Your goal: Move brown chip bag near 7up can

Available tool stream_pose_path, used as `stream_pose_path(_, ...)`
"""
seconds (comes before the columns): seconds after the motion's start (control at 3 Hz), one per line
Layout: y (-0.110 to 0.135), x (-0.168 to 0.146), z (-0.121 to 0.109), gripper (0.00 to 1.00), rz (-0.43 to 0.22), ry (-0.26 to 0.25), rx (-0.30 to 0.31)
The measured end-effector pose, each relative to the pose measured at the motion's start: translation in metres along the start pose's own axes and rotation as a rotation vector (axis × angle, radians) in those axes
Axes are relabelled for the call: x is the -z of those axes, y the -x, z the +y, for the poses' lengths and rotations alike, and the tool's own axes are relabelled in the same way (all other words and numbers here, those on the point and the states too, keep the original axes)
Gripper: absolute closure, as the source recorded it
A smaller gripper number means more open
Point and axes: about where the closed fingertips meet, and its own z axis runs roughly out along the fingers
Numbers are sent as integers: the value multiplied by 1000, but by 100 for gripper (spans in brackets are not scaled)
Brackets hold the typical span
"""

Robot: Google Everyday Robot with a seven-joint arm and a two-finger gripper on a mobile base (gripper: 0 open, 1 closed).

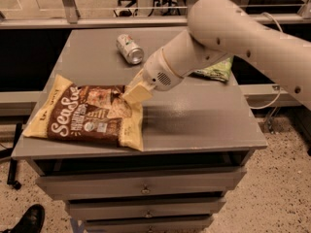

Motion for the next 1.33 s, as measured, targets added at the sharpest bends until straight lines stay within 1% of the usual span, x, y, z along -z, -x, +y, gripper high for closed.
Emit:
stream_pose_path(0.33, -15, 69, -27, 100, 4, -127, -16)
stream_pose_path(0.67, -31, 146, -48, 100, 21, -265, -43)
stream_pose_path(1.0, -44, 208, -63, 100, 46, -376, -79)
stream_pose_path(1.33, -57, 253, -86, 100, 67, -471, -152)
